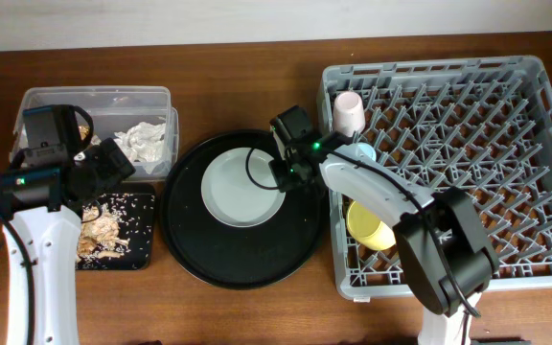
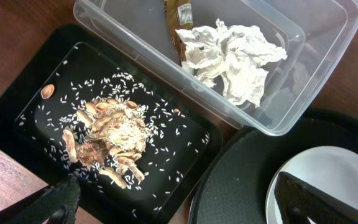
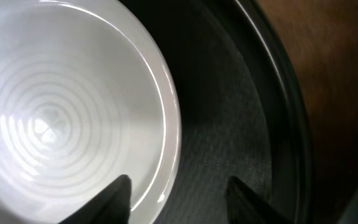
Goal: Sort waste into correct bins and load items into the dishwasher rack
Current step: 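Move the right gripper to the white plate and grasp its edge, then lift the white plate with the right gripper and stand it upright in the rack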
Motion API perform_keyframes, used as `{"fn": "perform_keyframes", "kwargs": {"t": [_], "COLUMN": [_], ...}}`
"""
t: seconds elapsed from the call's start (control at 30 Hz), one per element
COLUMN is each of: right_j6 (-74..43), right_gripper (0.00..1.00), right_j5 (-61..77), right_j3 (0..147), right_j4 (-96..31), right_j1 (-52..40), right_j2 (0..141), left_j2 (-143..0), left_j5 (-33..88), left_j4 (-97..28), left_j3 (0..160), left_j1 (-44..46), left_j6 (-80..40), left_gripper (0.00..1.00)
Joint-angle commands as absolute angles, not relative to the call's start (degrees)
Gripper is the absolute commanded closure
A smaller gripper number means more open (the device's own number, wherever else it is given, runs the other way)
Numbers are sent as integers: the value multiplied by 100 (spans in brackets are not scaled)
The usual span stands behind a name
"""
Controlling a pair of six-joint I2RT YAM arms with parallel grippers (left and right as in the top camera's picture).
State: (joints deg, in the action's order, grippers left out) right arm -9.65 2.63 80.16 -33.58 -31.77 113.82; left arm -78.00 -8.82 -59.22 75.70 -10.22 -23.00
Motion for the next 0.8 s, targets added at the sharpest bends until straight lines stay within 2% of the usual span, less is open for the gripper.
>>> {"fn": "perform_keyframes", "kwargs": {"t": [0.0,0.23,0.33,0.37,0.4,0.47,0.57,0.63,0.7,0.77], "right_j6": [-998,-998,-998,-998,-998,-996,-840,-770,-753,-755], "right_gripper": [57,66,78,93,96,96,96,96,96,96], "right_j5": [215,336,342,342,342,451,375,-729,-1986,-4364], "right_j3": [8090,8084,8084,8077,8077,8195,9174,10444,11096,11382], "right_j4": [-3142,-2709,-2694,-2698,-2703,-2759,-3791,-5057,-5787,-6340], "right_j1": [-3186,-3192,-3192,-3192,-3192,-3183,-3170,-3175,-3177,-3175], "right_j2": [11574,12049,12230,12285,12287,12204,11594,10945,10580,10160], "left_j2": [-7754,-7754,-7756,-7754,-7756,-7754,-7754,-7756,-7754,-7754], "left_j5": [-884,-884,-884,-886,-886,-886,-886,-886,-886,-886], "left_j4": [-5927,-5927,-5927,-5927,-5927,-5927,-5927,-5927,-5924,-5927], "left_j3": [7644,7644,7644,7644,7644,7644,7644,7644,7644,7644], "left_j1": [-1057,-1057,-1057,-1057,-1057,-1057,-1057,-1057,-1057,-1057], "left_j6": [-2287,-2287,-2290,-2287,-2287,-2287,-2287,-2287,-2287,-2287], "left_gripper": [1,1,1,1,1,1,1,1,1,1]}}
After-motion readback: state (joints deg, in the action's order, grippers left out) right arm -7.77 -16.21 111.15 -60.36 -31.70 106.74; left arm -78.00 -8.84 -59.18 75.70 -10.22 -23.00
